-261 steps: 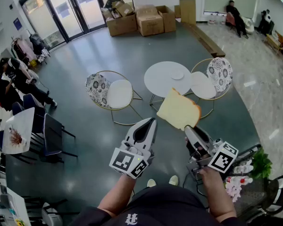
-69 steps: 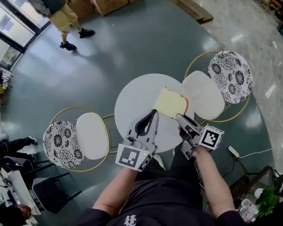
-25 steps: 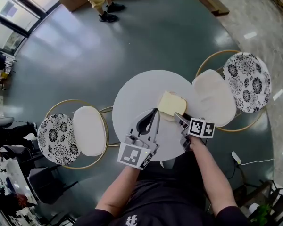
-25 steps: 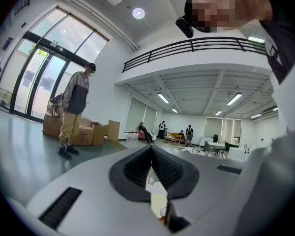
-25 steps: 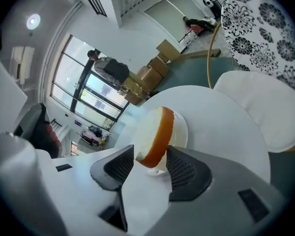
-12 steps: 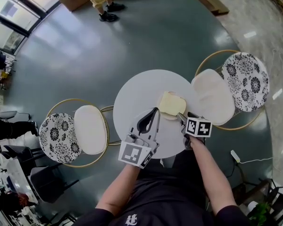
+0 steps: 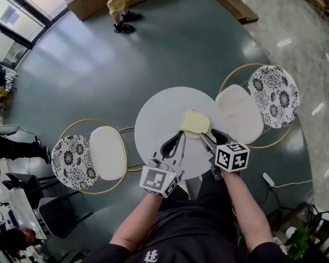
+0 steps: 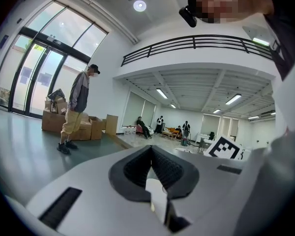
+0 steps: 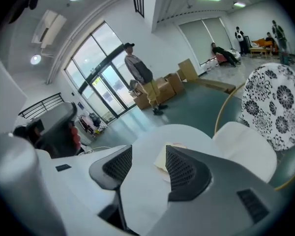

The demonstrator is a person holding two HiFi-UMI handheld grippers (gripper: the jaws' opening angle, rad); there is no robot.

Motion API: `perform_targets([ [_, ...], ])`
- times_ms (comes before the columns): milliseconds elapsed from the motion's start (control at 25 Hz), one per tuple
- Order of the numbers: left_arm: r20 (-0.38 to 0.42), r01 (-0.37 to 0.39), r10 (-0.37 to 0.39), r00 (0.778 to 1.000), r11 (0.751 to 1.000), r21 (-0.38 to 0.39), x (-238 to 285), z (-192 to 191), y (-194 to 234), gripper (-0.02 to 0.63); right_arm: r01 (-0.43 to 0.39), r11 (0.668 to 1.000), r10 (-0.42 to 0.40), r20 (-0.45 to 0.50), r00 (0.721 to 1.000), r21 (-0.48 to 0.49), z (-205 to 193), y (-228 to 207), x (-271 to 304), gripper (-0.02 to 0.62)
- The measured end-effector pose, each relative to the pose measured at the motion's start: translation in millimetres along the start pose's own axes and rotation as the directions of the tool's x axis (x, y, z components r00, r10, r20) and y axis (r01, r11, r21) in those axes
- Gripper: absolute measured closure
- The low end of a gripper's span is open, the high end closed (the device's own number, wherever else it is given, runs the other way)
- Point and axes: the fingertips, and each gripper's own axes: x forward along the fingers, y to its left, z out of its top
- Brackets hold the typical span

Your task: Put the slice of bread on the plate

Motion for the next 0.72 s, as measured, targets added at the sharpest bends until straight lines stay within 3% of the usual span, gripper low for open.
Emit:
perform_targets([
  [160,-0.023,0.024,-0.024,0.999,1.000,0.007,-9.2,15.7,-17.0,0.601,-0.045,0.995,0.052,0.075,0.996,-0.090,34.8,48.5,-39.4,0.439],
  [360,-0.007,0.063,-0.063,0.998,0.998,0.021,-16.6,44.1,-41.6,0.601,-0.036,0.981,0.071,0.180,0.981,-0.191,72.0,87.2,-85.0,0.520],
  [560,0.010,0.117,-0.117,0.993,0.992,0.056,-25.4,74.5,-66.8,0.601,-0.040,0.968,0.108,0.266,0.958,-0.248,103.3,120.1,-128.0,0.548],
  [720,0.015,0.131,-0.132,0.991,0.990,0.060,-33.5,95.2,-72.9,0.601,0.003,0.950,0.105,0.329,0.938,-0.311,123.8,144.0,-153.0,0.580],
])
